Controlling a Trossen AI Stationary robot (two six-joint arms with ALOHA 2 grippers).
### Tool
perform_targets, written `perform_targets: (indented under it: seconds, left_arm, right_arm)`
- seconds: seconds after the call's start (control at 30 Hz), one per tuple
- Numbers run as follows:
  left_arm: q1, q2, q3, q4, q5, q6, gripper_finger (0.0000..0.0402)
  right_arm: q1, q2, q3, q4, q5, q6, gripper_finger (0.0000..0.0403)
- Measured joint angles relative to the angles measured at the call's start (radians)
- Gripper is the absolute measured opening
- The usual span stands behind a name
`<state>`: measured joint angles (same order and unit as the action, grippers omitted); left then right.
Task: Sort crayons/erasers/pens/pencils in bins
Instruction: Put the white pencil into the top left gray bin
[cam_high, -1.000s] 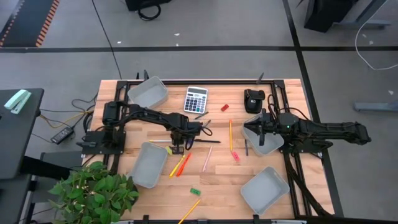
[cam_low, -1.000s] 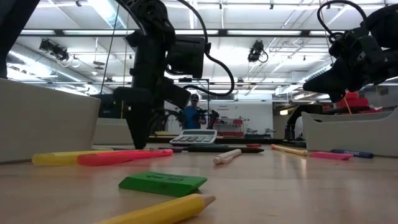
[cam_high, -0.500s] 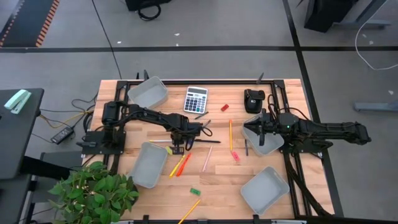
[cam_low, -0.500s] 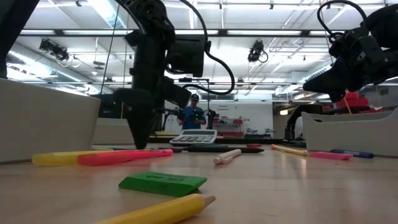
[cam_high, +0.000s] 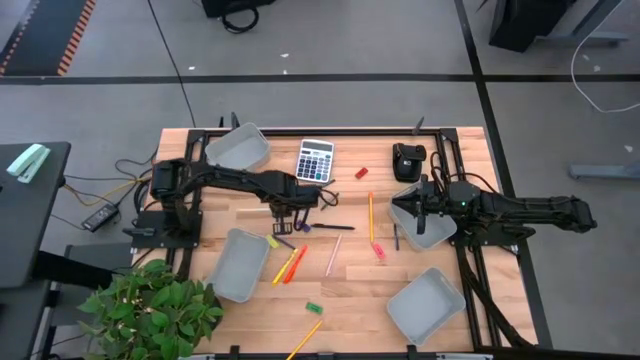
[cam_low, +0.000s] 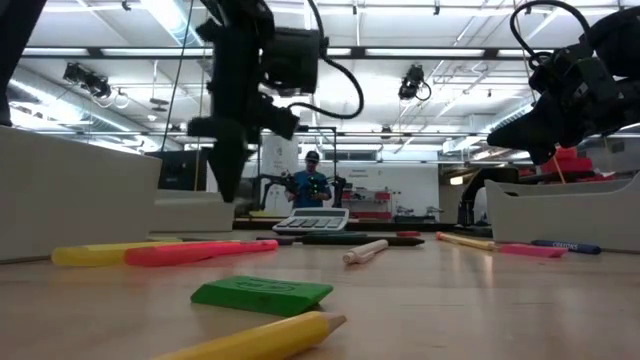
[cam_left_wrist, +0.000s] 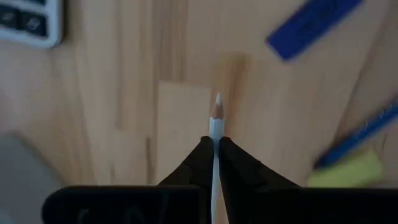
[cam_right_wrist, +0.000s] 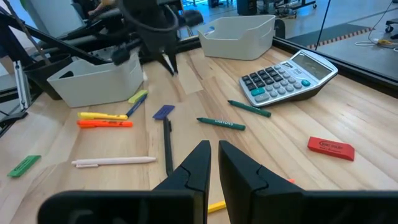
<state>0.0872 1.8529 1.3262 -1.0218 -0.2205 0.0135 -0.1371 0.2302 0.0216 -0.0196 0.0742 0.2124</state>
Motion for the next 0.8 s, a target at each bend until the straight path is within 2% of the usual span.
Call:
perform_targets:
  seconds: [0.17,0.33,0.5,0.6,0.8]
  left_arm:
    - [0.065,-0.06,0.042,-0.064,-0.126,0.085,0.0019]
    - [0.174,-0.094,0.057,-0.077,-0.193,0.188,0.0006]
    - [0.288,-0.093,0.074,-0.101,-0.238,0.26,0.0013]
    - [0.327,-0.093,0.074,-0.092,-0.17,0.26,0.0013]
    - [0.359,-0.075,0.055,0.007,0.067,0.251,0.0013]
  right_arm:
    - [0.0,0.0,0.0,0.0,0.0,0.0,0.0041]
    - [0.0,0.004,0.0,0.0,0.0,0.0,0.0041]
    - [0.0,0.008,0.0,0.0,0.0,0.0,0.0041]
    - [0.0,0.008,0.0,0.0,0.0,0.0,0.0041]
    - [0.0,0.008,0.0,0.0,0.0,-0.022,0.0041]
